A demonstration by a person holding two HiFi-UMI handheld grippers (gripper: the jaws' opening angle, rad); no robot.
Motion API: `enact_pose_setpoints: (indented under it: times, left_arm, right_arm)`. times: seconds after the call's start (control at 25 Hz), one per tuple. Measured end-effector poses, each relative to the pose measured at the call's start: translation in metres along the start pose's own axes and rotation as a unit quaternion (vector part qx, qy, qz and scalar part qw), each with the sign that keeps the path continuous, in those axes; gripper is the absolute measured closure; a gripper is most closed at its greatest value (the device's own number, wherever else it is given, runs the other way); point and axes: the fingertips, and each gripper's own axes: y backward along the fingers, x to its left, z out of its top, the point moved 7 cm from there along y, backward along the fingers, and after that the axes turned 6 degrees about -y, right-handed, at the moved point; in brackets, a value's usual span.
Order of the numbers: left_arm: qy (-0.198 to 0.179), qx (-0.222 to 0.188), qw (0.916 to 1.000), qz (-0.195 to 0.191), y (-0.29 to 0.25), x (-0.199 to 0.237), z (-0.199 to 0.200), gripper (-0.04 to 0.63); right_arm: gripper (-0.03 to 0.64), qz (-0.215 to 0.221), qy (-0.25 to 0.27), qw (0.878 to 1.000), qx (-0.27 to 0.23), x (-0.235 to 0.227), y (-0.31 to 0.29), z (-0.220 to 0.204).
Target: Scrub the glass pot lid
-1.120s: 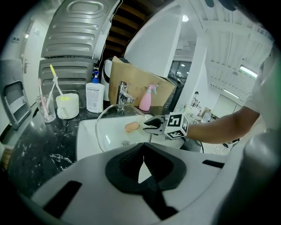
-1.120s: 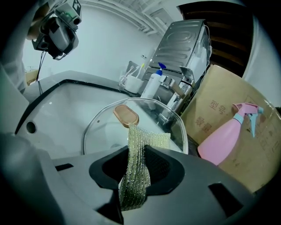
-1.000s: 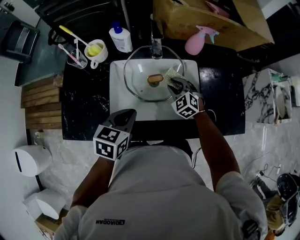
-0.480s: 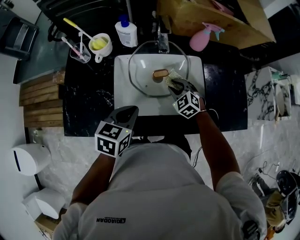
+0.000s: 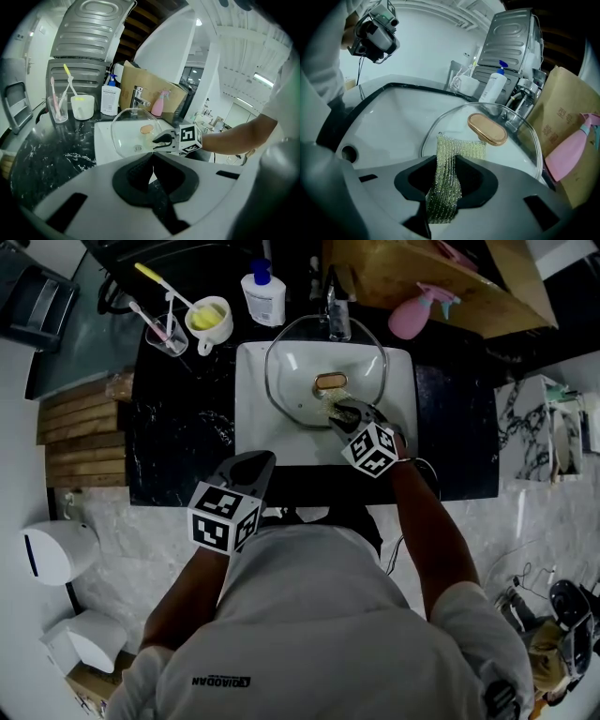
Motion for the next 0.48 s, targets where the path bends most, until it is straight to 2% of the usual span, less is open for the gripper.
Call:
enact_pose_setpoints:
  times: [0.48]
  left_arm:
    - [0.009, -0.013, 0.9999, 0.006, 0.0046, 0.0006, -0.0017, 0.580]
  right_arm:
    - [0.471, 0.039, 0.041, 0.998, 0.027, 0.0005, -0.0021, 0.0059]
